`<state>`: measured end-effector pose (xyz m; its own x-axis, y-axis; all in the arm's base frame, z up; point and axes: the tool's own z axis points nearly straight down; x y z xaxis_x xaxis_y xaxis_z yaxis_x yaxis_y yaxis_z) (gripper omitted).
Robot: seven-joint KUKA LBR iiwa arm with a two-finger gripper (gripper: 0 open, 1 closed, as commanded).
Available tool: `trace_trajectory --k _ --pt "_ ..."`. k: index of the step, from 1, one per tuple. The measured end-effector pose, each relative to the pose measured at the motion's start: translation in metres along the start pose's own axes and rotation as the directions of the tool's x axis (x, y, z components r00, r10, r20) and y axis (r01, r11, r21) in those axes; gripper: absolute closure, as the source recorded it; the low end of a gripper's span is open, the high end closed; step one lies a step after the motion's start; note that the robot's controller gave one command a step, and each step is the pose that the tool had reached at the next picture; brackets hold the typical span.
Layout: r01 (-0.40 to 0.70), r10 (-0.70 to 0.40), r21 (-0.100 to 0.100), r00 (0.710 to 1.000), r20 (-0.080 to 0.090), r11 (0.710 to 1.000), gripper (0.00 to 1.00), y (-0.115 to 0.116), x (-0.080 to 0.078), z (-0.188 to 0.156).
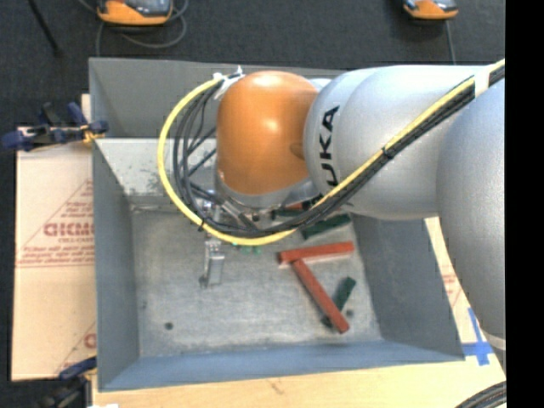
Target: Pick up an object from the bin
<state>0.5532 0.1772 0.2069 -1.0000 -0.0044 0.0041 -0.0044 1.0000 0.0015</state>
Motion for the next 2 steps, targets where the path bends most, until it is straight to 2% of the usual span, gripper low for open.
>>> trace_trajectory --k 1,2 --pt "0.126 -0.126 0.005 0.992 0.006 0.992 0.00 -0.070 -0.090 0.140" --pt "0.751 -0.751 0.008 0.661 0.006 0.661 0.00 -0.063 -0.102 0.135"
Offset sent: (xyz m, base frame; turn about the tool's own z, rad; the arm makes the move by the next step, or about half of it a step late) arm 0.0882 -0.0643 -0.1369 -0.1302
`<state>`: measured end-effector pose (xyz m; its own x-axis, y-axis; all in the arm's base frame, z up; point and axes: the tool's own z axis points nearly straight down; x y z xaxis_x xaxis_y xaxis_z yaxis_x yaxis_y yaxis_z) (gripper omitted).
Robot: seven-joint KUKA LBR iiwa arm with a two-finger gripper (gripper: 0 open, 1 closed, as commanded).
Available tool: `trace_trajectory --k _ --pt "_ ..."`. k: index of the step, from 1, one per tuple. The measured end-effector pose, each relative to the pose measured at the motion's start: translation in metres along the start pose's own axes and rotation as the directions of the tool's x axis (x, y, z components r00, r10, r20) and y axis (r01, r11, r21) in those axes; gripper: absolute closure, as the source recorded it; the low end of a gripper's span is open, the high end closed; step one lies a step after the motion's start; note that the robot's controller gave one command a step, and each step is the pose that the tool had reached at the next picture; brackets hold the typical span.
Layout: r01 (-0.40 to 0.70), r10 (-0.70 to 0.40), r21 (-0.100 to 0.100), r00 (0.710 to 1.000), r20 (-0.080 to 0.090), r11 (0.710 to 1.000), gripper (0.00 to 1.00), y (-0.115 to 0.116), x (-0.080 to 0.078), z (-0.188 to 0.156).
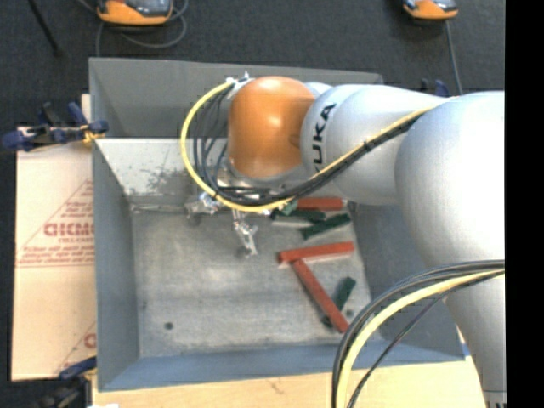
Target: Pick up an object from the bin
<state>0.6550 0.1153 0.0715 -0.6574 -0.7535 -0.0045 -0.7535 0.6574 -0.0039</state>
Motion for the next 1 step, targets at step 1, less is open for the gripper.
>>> trace_trajectory --k 1 --pt "0.140 -0.140 0.001 0.990 -0.003 0.990 0.00 -0.0493 0.0694 -0.0311"
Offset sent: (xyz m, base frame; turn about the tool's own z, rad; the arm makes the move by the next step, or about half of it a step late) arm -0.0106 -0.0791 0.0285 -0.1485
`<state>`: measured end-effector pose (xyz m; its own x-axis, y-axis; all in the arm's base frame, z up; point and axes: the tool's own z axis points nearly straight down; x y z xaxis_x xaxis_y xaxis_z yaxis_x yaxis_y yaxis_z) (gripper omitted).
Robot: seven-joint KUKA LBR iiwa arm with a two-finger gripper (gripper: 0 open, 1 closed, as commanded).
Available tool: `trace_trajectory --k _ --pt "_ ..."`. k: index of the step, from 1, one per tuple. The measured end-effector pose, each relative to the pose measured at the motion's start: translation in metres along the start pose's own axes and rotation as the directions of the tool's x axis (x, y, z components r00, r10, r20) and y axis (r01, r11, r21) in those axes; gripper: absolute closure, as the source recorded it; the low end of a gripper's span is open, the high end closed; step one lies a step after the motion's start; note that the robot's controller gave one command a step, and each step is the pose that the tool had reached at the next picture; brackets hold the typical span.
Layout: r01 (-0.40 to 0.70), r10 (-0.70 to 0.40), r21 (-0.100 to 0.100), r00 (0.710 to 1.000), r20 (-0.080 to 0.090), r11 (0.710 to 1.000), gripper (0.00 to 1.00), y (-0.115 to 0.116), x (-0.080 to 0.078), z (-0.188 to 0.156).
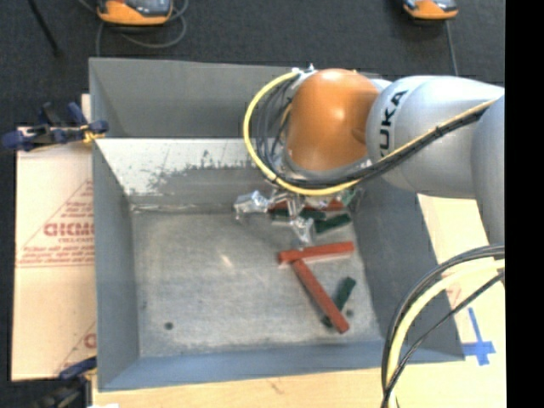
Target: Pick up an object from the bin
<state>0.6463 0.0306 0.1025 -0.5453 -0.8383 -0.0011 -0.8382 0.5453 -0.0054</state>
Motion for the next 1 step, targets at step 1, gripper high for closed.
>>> trace_trajectory --k 1 --pt "0.047 -0.047 0.000 0.999 0.002 0.999 0.00 -0.0343 0.0874 0.0314"
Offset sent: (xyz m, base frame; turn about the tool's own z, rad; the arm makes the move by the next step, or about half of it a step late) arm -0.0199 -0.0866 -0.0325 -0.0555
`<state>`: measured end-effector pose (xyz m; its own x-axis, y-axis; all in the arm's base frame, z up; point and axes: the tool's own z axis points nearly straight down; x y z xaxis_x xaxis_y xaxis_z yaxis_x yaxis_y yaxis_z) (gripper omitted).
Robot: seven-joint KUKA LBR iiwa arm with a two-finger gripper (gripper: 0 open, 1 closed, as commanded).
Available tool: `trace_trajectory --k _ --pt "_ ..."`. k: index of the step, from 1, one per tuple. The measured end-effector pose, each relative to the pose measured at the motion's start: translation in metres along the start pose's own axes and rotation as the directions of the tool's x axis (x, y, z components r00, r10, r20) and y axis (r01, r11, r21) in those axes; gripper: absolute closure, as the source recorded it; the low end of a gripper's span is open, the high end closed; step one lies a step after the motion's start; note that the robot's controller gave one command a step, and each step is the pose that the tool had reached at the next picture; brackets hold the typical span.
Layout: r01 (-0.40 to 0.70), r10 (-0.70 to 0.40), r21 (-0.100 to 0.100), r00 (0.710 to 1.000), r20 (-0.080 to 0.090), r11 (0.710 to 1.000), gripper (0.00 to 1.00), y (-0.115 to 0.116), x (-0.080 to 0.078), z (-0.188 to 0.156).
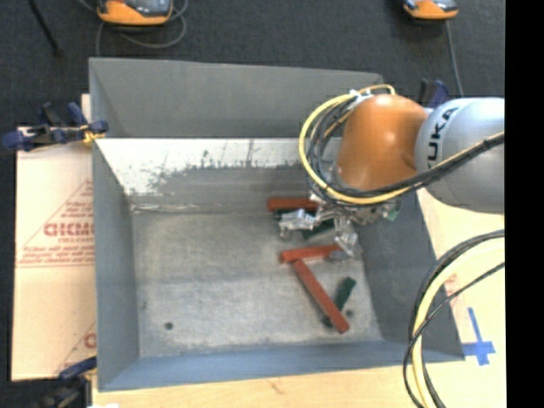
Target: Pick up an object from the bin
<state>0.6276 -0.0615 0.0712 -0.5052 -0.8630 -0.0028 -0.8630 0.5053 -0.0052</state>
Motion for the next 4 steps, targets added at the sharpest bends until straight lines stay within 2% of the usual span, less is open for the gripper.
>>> trace_trajectory --k 1,2,3,4 --pt "-0.017 0.017 0.000 1.000 0.001 1.000 0.00 -0.003 0.056 -0.001" --pt "-0.016 0.016 0.000 1.000 0.004 1.000 1.00 -0.002 0.052 -0.001" --pt "-0.021 0.021 0.001 1.000 0.003 1.000 1.00 -0.005 0.051 -0.016" --pt "-0.026 0.026 0.006 1.000 0.001 1.000 1.00 -0.008 0.051 -0.130"
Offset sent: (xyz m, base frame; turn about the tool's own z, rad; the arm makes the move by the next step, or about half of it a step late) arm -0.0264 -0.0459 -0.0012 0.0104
